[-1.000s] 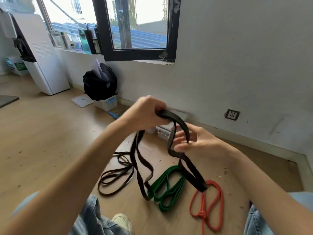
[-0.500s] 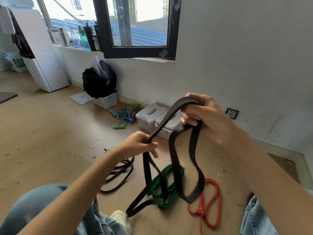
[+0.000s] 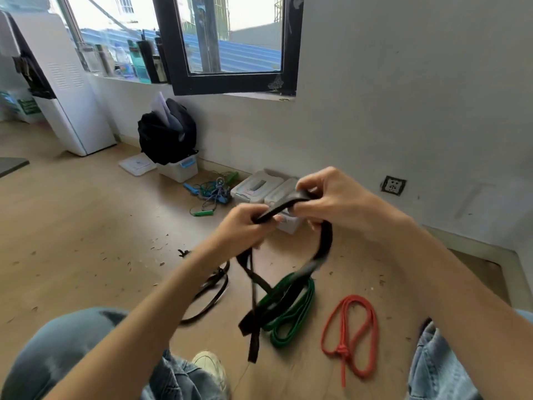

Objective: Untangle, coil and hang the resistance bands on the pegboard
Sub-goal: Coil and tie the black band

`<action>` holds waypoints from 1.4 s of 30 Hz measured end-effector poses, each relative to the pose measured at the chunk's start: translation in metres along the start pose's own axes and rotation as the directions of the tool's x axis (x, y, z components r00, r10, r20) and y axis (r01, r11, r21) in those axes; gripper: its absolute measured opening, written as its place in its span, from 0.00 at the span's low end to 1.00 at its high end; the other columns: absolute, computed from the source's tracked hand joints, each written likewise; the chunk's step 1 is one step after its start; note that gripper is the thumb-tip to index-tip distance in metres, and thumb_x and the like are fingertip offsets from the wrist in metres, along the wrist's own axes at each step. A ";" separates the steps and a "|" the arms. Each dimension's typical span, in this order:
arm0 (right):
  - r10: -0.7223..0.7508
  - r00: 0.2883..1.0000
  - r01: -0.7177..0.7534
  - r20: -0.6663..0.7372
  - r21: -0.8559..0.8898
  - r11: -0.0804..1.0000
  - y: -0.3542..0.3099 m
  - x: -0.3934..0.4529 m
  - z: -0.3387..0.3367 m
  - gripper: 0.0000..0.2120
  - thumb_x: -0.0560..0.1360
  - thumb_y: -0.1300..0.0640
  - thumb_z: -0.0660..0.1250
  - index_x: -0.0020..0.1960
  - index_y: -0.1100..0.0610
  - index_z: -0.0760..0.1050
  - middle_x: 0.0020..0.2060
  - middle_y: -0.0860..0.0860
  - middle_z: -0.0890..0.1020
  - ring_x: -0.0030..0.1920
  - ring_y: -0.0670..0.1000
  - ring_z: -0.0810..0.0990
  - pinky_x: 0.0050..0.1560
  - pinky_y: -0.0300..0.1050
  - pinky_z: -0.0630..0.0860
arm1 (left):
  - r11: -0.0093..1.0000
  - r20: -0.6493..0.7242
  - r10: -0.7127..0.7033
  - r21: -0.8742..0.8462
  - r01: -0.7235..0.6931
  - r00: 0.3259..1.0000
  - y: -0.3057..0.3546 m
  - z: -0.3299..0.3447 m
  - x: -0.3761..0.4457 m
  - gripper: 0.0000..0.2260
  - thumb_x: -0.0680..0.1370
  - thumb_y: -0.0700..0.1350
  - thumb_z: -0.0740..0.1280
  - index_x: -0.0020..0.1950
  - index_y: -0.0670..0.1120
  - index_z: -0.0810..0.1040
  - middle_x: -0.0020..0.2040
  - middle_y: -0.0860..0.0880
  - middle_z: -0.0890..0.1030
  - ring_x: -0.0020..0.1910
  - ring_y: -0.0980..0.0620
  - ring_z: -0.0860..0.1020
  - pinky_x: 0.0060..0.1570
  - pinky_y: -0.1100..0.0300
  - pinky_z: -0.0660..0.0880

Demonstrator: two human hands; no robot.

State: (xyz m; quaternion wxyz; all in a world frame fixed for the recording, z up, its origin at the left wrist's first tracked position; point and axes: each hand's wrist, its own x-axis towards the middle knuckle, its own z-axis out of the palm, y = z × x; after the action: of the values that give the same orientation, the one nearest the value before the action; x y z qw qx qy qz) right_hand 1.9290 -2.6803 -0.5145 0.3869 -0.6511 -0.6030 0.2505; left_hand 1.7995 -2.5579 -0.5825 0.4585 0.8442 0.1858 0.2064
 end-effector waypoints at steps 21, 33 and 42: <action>0.012 0.997 0.013 -0.075 0.317 0.948 0.028 -0.004 0.027 0.04 0.75 0.67 0.64 0.42 0.68 0.74 0.25 0.50 0.70 0.22 0.44 0.67 0.22 0.36 0.64 | 0.952 -0.135 0.158 0.283 -0.115 0.978 -0.006 0.012 0.011 0.05 0.74 0.37 0.66 0.43 0.45 0.72 0.36 0.52 0.75 0.35 0.54 0.73 0.34 0.71 0.68; 0.198 0.958 -0.276 0.208 0.478 0.834 0.073 -0.027 0.029 0.14 0.66 0.54 0.74 0.48 0.59 0.78 0.31 0.53 0.80 0.31 0.51 0.78 0.33 0.41 0.77 | 0.991 0.032 0.025 0.134 -0.029 0.999 -0.044 0.027 0.002 0.06 0.77 0.34 0.61 0.47 0.45 0.72 0.35 0.51 0.74 0.25 0.62 0.74 0.28 0.64 0.75; 0.286 0.957 -0.230 0.045 0.719 0.656 0.094 -0.020 0.013 0.15 0.70 0.55 0.68 0.25 0.51 0.71 0.21 0.45 0.62 0.18 0.43 0.57 0.21 0.36 0.60 | 0.956 0.204 -0.180 0.269 0.121 0.962 -0.089 0.031 -0.010 0.08 0.78 0.38 0.61 0.43 0.50 0.74 0.33 0.55 0.77 0.30 0.67 0.75 0.35 0.73 0.71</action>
State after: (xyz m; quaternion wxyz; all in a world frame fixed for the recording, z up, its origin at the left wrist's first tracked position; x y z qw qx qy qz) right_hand 1.9709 -2.6951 -0.6009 0.5915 -0.5359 -0.3445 0.4943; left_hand 1.7958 -2.5393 -0.6753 0.3794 0.8971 0.2212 0.0476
